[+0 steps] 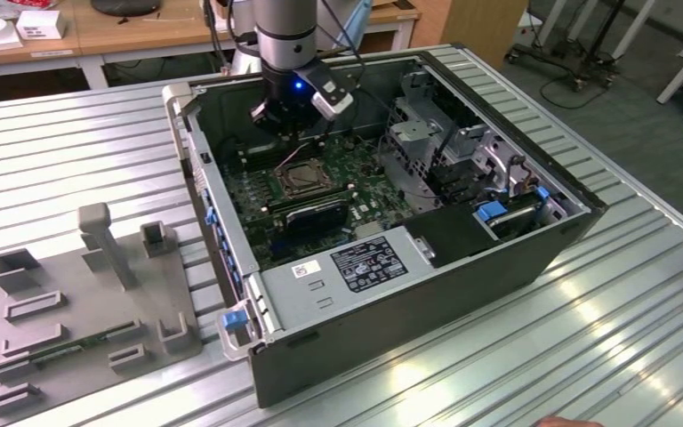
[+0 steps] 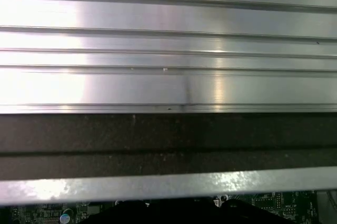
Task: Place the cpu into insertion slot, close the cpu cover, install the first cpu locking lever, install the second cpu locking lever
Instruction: 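Install the first cpu locking lever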
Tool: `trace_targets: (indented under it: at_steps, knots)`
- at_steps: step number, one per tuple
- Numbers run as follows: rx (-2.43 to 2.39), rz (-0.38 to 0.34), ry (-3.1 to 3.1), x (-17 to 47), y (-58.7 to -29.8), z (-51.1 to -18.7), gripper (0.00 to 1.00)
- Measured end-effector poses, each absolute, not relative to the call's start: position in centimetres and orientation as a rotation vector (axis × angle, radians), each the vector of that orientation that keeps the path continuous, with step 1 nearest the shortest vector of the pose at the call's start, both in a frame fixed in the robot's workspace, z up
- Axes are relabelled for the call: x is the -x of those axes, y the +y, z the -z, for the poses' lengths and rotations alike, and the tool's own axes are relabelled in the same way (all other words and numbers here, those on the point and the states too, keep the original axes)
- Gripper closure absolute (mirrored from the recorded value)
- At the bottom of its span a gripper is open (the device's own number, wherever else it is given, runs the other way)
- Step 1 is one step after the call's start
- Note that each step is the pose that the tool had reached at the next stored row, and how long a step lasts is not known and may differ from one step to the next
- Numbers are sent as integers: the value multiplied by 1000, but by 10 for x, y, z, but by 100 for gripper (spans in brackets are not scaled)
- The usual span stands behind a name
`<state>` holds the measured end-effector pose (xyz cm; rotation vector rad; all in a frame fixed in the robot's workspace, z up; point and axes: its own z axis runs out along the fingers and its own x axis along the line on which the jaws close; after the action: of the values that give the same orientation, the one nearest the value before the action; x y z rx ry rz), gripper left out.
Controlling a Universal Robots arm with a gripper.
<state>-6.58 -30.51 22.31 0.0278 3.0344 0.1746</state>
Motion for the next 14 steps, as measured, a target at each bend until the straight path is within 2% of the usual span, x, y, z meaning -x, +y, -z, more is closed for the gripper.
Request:
trace_targets:
  at_steps: [14]
  knots:
    - [-28,-175,3034,66,-305,-229,89]
